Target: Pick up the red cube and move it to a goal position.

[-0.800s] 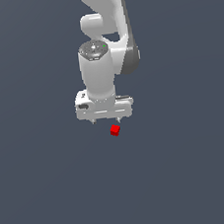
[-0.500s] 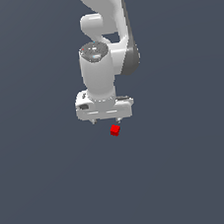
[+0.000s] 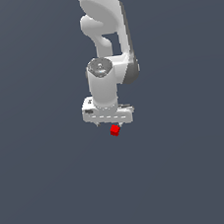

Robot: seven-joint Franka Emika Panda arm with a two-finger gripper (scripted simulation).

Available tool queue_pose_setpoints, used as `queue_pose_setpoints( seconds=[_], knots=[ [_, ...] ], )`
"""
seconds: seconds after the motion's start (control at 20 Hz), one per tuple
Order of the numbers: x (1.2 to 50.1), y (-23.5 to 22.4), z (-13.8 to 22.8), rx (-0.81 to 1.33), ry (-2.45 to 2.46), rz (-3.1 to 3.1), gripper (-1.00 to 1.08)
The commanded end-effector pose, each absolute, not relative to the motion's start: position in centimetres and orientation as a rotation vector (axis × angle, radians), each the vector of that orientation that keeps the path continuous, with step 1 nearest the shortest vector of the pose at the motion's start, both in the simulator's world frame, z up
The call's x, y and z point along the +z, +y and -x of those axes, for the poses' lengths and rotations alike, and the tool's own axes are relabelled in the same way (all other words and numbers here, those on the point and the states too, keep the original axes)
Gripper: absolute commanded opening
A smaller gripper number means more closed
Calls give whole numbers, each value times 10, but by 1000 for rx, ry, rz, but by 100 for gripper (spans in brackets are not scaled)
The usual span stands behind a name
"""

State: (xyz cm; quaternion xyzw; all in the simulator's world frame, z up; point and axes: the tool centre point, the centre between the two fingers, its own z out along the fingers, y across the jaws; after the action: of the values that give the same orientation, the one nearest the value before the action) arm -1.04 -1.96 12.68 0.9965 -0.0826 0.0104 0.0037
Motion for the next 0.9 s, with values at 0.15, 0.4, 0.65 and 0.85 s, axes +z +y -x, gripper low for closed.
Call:
queue_pose_setpoints(
  seconds=[0.15,0.4,0.65,0.85],
  knots=[
    [78,-10,25,17,-412,-3109,100],
    [43,-3,34,7,-520,-3095,100],
    [24,2,39,1,-579,-3086,100],
    [20,4,39,0,-590,-3085,100]
  ],
)
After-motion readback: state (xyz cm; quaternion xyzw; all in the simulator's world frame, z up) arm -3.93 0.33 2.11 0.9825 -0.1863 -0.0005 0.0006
